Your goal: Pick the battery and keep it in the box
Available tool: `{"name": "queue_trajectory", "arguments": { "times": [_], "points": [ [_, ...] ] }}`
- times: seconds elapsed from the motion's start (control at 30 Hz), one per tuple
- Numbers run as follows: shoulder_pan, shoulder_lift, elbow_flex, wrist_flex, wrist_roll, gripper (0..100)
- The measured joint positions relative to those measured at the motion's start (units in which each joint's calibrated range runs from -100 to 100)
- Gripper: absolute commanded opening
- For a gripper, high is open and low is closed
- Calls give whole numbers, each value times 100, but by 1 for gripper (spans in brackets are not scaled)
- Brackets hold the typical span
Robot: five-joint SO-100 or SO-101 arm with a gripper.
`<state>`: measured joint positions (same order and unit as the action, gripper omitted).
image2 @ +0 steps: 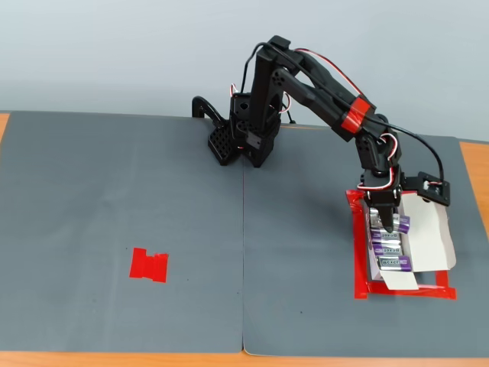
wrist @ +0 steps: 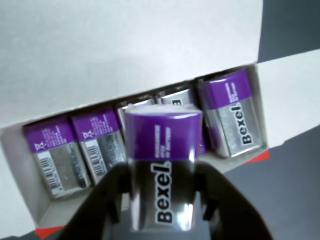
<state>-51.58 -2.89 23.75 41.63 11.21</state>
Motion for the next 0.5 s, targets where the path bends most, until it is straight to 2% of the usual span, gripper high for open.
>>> {"name": "queue_trajectory", "arguments": {
  "times": [0.3, 0.5],
  "points": [
    [-7, 76, 0, -26, 0, 8],
    [-7, 76, 0, -35, 0, 23]
  ]
}}
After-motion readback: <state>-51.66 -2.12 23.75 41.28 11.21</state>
